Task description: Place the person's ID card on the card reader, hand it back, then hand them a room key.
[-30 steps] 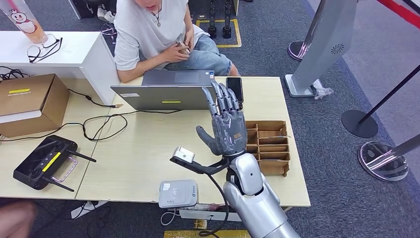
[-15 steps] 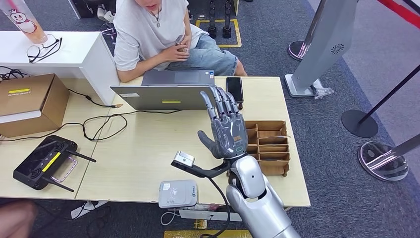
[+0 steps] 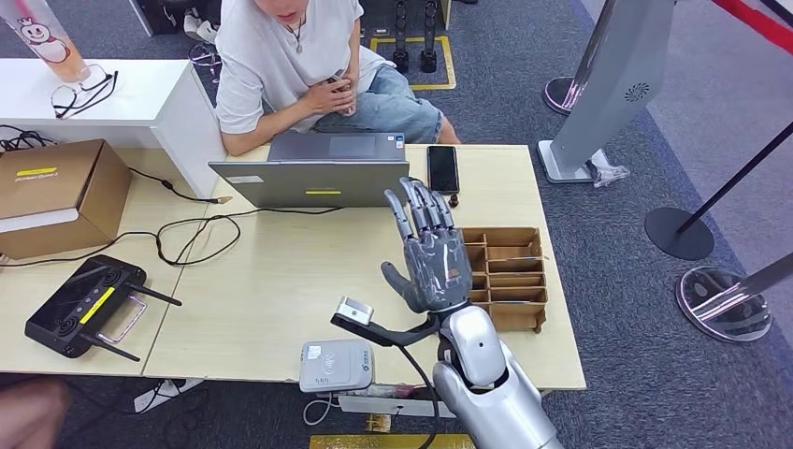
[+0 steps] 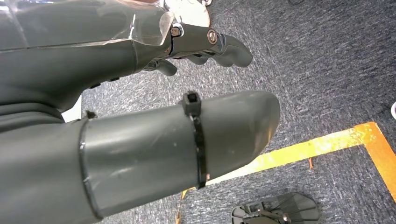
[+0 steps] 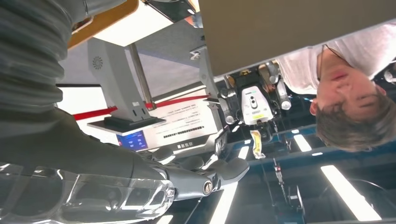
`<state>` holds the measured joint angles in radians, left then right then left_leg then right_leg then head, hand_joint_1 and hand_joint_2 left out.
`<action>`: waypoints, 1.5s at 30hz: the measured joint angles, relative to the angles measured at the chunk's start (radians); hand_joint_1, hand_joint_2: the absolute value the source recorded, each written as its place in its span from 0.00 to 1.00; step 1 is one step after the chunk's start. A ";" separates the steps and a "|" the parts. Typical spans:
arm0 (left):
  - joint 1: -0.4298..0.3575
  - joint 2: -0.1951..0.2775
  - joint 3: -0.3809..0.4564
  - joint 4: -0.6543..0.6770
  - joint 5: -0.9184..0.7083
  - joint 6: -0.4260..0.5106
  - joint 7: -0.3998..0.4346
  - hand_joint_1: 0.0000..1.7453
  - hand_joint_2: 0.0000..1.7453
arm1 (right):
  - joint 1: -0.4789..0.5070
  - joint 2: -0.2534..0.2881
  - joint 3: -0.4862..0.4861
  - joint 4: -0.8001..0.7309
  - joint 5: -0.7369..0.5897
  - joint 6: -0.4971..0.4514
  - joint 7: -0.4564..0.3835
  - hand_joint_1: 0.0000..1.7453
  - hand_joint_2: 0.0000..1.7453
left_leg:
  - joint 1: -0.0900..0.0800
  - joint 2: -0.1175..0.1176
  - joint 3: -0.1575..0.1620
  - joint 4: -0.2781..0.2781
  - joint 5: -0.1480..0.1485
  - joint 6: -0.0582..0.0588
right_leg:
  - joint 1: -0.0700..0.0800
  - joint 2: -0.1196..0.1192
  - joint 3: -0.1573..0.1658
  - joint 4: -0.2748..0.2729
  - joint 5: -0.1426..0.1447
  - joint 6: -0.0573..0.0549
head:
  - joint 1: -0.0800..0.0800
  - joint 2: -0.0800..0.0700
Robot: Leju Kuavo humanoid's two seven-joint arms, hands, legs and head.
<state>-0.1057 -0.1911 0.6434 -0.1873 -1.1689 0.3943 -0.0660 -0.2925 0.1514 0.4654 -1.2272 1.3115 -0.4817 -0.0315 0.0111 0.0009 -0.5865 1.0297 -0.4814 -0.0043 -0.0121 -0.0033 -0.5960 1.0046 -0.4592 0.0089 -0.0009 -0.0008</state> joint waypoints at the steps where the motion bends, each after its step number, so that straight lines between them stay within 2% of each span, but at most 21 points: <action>1: 0.000 0.000 0.000 0.000 0.000 0.000 0.000 0.00 0.00 | 0.002 -0.001 -0.001 0.000 0.003 0.001 0.002 0.00 1.00 | 0.000 0.000 0.000 0.000 0.000 0.000 | 0.000 0.000 0.000 0.000 0.000 0.000 | 0.000 0.000; 14: 0.001 0.000 0.006 0.000 0.003 0.001 0.001 0.00 0.00 | 0.016 -0.018 -0.038 0.005 0.024 0.009 0.021 0.00 1.00 | 0.000 0.000 0.000 0.000 0.000 0.000 | 0.000 0.000 0.000 0.000 0.000 0.000 | 0.000 0.000; 37: 0.001 0.000 0.007 0.000 0.006 0.005 -0.001 0.00 0.00 | 0.002 -0.035 -0.138 0.120 0.047 -0.006 0.045 0.00 1.00 | 0.000 0.000 0.000 0.000 0.000 0.000 | 0.000 0.000 0.000 0.000 0.000 0.000 | 0.000 0.000; 45: 0.002 0.000 0.007 0.000 0.008 0.007 -0.010 0.00 0.00 | 0.007 -0.059 -0.188 0.080 0.080 0.063 0.062 0.00 1.00 | 0.000 0.000 0.000 0.000 0.000 0.000 | 0.000 0.000 0.000 0.000 0.000 0.000 | 0.000 0.000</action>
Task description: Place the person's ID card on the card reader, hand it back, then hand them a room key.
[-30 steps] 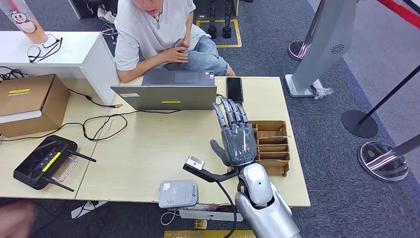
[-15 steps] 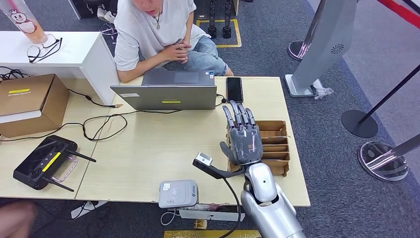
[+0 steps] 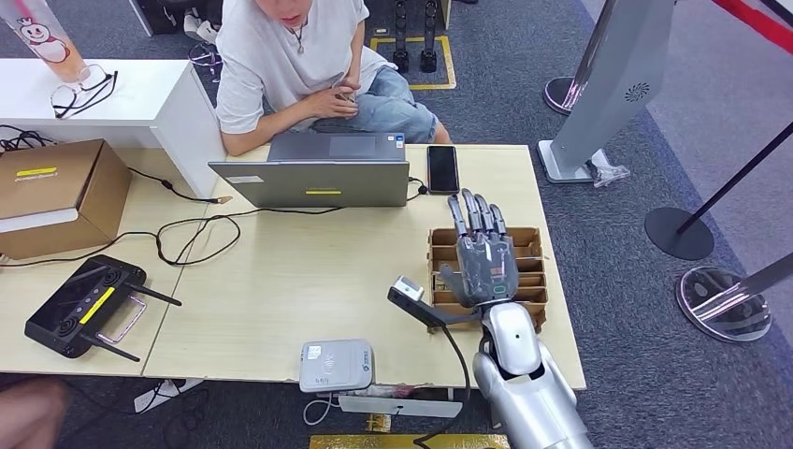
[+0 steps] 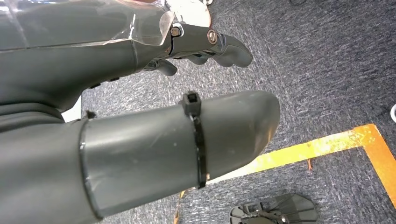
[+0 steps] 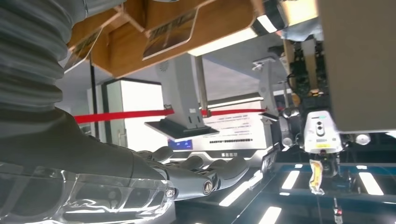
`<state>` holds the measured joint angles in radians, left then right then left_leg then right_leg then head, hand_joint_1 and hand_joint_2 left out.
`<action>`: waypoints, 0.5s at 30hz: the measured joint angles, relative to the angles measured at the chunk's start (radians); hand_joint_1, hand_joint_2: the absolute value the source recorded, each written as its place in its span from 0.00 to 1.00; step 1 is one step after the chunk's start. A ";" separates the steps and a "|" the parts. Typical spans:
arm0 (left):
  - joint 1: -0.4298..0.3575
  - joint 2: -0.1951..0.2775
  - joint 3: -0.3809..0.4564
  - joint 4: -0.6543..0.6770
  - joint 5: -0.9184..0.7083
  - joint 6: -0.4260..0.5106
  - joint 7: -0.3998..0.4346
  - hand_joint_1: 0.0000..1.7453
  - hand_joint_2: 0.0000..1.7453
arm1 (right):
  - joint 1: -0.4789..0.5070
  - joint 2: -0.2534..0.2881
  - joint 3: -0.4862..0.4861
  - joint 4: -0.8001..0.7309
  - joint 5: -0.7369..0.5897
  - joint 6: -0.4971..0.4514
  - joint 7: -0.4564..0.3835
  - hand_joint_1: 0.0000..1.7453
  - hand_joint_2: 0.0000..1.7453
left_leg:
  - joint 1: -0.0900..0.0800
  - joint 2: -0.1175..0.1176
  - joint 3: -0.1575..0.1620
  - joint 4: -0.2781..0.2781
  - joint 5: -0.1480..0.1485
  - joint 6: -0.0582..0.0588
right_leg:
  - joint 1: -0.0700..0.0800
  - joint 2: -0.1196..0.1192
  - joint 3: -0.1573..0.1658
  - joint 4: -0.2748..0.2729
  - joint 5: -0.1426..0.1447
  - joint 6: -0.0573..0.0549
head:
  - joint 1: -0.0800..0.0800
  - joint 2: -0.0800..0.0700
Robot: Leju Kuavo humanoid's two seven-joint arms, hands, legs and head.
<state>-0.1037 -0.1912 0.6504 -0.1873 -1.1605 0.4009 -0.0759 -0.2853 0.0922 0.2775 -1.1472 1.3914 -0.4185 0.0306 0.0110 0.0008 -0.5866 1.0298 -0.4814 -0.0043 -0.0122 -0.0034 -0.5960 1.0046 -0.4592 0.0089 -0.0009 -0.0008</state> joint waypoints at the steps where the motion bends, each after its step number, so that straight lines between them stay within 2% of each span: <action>1: 0.000 0.000 0.000 0.000 0.000 0.000 -0.001 0.00 0.00 | 0.002 -0.005 -0.006 -0.013 0.005 0.013 0.002 0.00 1.00 | 0.000 0.000 0.000 0.000 0.000 0.000 | 0.000 0.000 0.000 0.000 0.000 0.000 | 0.000 0.000; 15: 0.001 -0.005 0.000 0.000 0.008 -0.004 -0.019 0.00 0.00 | 0.026 -0.067 -0.042 -0.146 -0.019 0.212 -0.010 0.00 1.00 | 0.000 0.000 0.000 0.000 0.000 0.000 | 0.000 0.000 0.000 0.000 0.000 0.000 | 0.000 0.000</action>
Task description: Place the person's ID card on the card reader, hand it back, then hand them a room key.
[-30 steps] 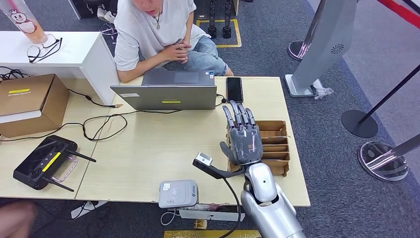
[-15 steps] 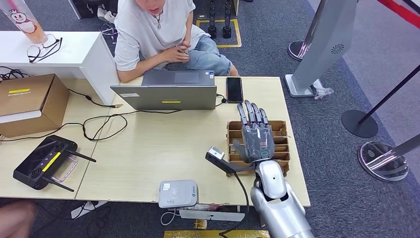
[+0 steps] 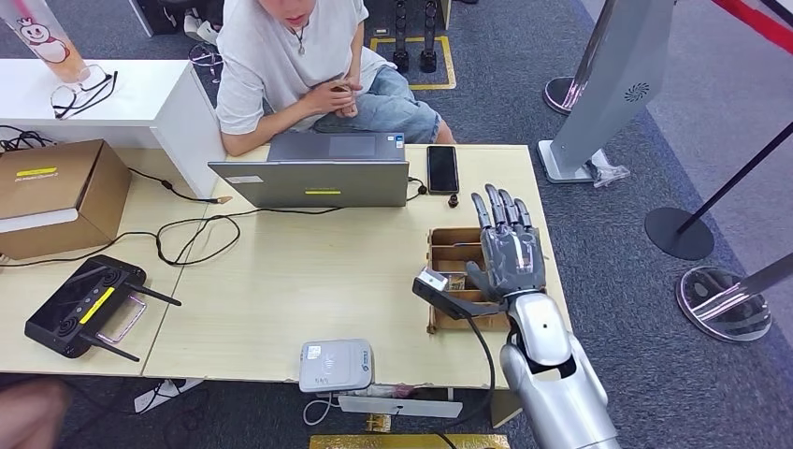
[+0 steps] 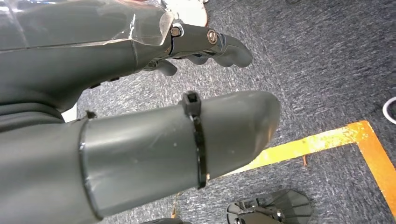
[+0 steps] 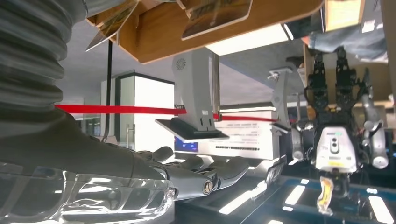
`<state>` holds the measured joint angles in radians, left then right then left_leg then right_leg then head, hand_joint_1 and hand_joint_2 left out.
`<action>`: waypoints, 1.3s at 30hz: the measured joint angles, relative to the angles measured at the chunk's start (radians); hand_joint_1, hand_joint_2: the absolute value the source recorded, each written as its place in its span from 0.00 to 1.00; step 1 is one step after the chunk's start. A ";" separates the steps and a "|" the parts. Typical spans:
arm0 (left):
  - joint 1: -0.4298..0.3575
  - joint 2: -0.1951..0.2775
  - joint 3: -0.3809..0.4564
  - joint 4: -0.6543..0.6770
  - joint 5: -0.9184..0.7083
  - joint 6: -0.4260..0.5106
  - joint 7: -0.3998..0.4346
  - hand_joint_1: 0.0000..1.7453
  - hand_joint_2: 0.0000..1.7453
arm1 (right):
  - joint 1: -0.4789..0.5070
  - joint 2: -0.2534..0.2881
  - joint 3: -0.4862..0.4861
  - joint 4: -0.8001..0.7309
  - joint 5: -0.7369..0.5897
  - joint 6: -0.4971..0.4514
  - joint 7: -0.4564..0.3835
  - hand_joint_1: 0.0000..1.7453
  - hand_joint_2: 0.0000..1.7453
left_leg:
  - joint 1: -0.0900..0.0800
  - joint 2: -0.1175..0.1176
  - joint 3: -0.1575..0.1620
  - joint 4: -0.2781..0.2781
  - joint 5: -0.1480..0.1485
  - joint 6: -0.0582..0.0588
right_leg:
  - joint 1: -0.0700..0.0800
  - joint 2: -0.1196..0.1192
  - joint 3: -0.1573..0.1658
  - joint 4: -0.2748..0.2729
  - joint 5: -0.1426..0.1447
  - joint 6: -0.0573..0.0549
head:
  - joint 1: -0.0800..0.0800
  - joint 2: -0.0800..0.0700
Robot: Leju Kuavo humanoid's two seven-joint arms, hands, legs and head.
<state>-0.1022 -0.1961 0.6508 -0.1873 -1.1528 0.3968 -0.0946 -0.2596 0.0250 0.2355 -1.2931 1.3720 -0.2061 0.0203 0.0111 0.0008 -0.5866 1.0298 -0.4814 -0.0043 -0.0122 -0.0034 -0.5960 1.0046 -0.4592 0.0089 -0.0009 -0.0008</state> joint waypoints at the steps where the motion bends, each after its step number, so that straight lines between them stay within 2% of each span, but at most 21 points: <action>1: 0.000 0.000 0.000 0.000 0.000 -0.001 -0.002 0.00 0.00 | 0.000 -0.003 0.000 -0.004 -0.007 0.015 -0.003 0.00 1.00 | 0.000 0.000 0.000 0.000 0.000 0.000 | 0.000 0.000 0.000 0.000 0.000 0.000 | 0.000 0.000; 14: 0.000 0.001 0.000 0.000 0.001 -0.001 -0.008 0.00 0.00 | 0.000 -0.033 0.008 -0.067 -0.073 0.140 -0.021 0.00 1.00 | 0.000 0.000 0.000 0.000 0.000 0.000 | 0.000 0.000 0.000 0.000 0.000 0.000 | 0.000 0.000; 25: 0.000 0.001 0.000 0.000 0.003 -0.001 -0.007 0.00 0.00 | -0.024 -0.054 0.035 -0.073 -0.083 0.216 0.003 0.00 1.00 | 0.000 0.000 0.000 0.000 0.000 0.000 | 0.000 0.000 0.000 0.000 0.000 0.000 | 0.000 0.000; 39: 0.000 0.001 0.000 0.000 0.003 -0.003 -0.004 0.00 0.00 | -0.043 -0.061 0.064 -0.050 -0.083 0.228 0.022 0.00 1.00 | 0.000 0.000 0.000 0.000 0.000 0.000 | 0.000 0.000 0.000 0.000 0.000 0.000 | 0.000 0.000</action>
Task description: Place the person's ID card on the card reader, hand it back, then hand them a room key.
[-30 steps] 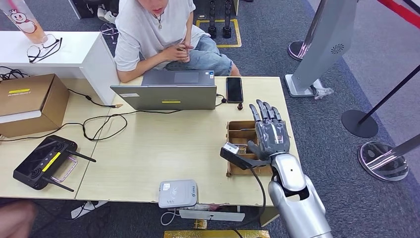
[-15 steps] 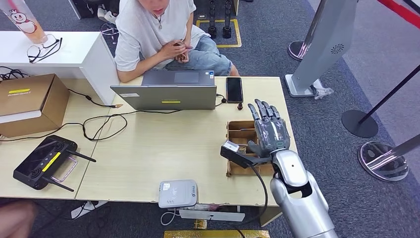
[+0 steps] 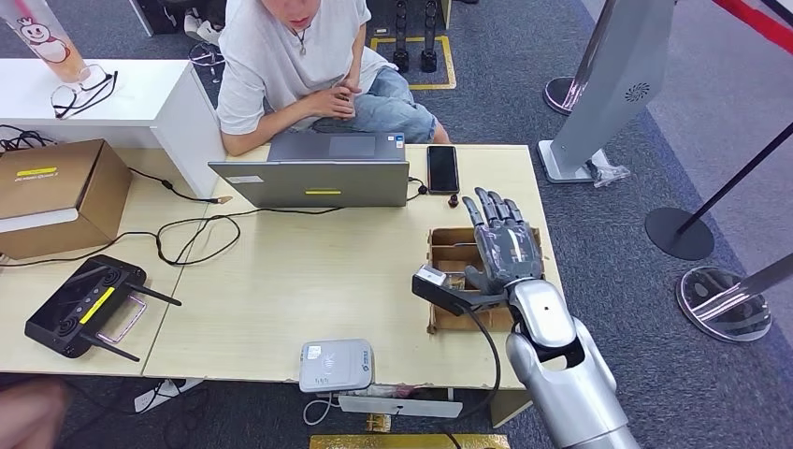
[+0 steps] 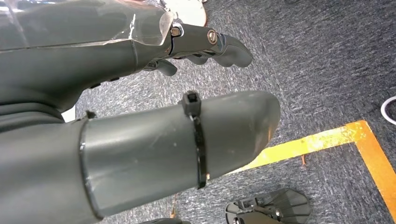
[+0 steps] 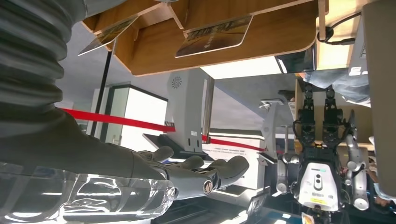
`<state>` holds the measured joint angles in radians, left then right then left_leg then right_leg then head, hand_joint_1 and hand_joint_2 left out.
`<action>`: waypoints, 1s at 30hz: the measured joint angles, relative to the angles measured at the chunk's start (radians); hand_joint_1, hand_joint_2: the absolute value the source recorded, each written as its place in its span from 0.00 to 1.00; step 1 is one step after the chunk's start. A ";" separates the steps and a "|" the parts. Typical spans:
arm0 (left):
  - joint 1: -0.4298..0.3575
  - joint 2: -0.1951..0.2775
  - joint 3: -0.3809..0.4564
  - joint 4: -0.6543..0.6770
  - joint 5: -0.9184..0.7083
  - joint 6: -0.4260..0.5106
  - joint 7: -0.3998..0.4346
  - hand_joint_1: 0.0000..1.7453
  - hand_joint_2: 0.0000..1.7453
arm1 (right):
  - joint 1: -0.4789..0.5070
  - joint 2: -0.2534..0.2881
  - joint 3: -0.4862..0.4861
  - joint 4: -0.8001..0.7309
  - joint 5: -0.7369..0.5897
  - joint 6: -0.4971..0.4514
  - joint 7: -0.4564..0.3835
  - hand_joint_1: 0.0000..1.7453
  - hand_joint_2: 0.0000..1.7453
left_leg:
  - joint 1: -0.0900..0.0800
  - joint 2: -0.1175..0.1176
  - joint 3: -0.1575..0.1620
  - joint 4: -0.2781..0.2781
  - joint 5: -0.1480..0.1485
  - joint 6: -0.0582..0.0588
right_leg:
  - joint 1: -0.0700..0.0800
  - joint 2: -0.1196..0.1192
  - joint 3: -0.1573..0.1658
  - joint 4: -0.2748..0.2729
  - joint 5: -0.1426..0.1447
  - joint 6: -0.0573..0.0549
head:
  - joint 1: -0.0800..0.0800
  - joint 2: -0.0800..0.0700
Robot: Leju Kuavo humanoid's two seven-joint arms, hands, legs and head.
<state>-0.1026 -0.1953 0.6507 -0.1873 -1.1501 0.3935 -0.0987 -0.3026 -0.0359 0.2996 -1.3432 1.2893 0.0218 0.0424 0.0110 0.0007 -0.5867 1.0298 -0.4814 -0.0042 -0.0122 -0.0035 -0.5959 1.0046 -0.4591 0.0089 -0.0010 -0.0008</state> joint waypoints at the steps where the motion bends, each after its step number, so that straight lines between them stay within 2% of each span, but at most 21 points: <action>1: 0.000 0.000 0.000 0.000 0.000 0.000 0.000 0.00 0.00 | 0.000 0.000 0.000 0.000 0.000 0.000 0.002 0.00 1.00 | 0.000 0.000 0.000 0.000 0.000 0.000 | 0.000 0.000 0.000 0.000 0.000 0.000 | 0.000 0.000; 12: 0.000 0.000 0.000 0.000 0.000 -0.004 0.008 0.00 0.00 | 0.000 -0.001 0.000 0.007 0.017 -0.001 0.020 0.10 1.00 | 0.000 0.000 0.000 0.000 0.000 0.000 | 0.000 0.000 0.000 0.000 0.000 0.000 | 0.000 0.000; 23: 0.000 0.001 0.000 0.000 0.000 -0.004 0.013 0.00 0.00 | 0.000 -0.002 0.001 0.012 0.018 -0.002 0.025 0.14 1.00 | 0.000 0.000 0.000 0.000 0.000 0.000 | 0.000 0.000 0.000 0.000 0.000 0.000 | 0.000 0.000; 25: 0.000 0.001 0.000 0.000 0.000 -0.006 0.014 0.00 0.00 | 0.000 -0.002 0.001 0.013 0.018 -0.001 0.027 0.16 1.00 | 0.000 0.000 0.000 0.000 0.000 0.000 | 0.000 0.000 0.000 0.000 0.000 0.000 | 0.000 0.000; 30: 0.000 0.001 0.000 0.000 0.000 -0.009 0.014 0.00 0.00 | 0.000 -0.002 0.001 0.020 0.018 -0.001 0.029 0.29 1.00 | 0.000 0.000 0.000 0.000 0.000 0.000 | 0.000 0.000 0.000 0.000 0.000 0.000 | 0.000 0.000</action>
<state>-0.1026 -0.1942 0.6508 -0.1873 -1.1506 0.3845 -0.0848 -0.3025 -0.0381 0.3002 -1.3229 1.3073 0.0208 0.0713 0.0110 0.0007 -0.5868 1.0298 -0.4814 -0.0042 -0.0122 -0.0035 -0.5958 1.0046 -0.4591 0.0089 -0.0010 -0.0008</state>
